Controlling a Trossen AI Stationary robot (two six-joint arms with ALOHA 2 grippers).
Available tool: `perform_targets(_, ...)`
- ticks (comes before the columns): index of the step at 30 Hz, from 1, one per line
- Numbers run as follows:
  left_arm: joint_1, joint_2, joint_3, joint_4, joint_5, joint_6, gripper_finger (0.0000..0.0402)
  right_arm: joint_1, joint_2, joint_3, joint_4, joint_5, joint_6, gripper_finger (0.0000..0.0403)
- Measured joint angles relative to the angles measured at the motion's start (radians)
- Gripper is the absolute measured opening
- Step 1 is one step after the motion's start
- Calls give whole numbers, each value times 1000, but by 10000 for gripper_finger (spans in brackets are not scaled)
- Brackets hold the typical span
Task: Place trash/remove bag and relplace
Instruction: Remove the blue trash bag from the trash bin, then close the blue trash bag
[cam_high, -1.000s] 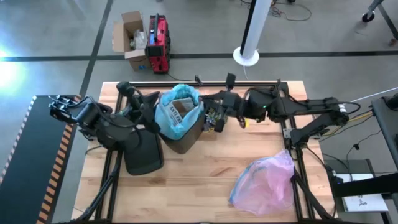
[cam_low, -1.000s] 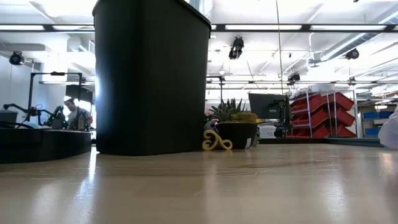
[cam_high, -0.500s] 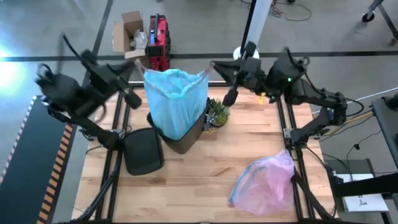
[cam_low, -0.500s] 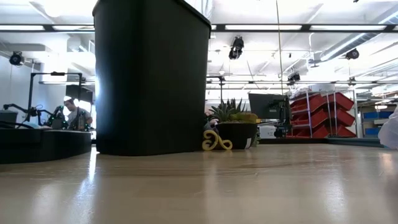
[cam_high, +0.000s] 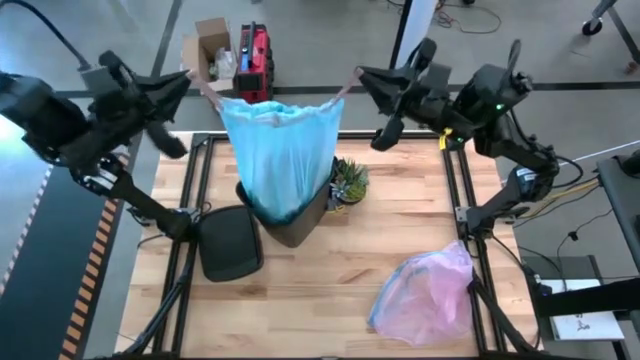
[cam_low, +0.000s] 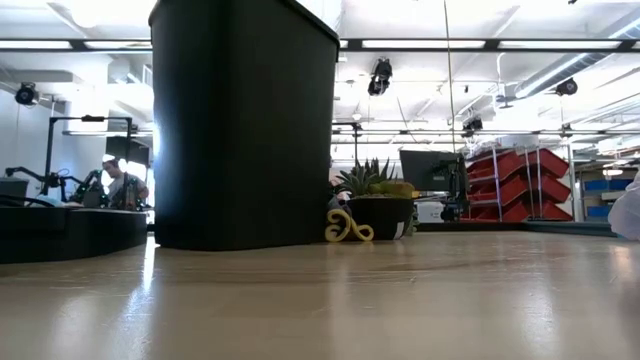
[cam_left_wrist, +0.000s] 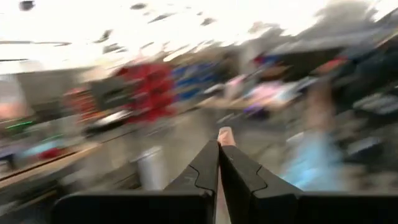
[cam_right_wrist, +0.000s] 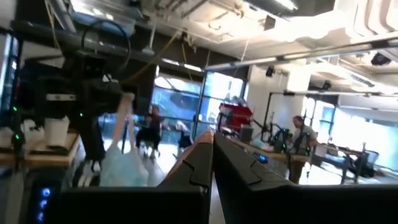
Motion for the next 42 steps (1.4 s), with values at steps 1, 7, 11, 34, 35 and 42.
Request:
perform_targets(1,0,3,2,36,74,-1,0,-1,9,15,6,-14,1,0)
perform_targets(7,0,38,2,278,262,149,0,0,136,165,43,-121,11,0)
perform_targets(11,0,58,1,397,350,207,0,0,180,173,155,-161,10,0)
perform_targets(34,1,224,80,1017,938,308,0,3,112,195,769,-369,170,0)
perform_targets(35,0,239,96,1020,941,298,0,7,106,196,767,-387,192,0)
perform_targets(42,15,351,112,1035,904,285,0,16,86,195,496,-456,316,0)
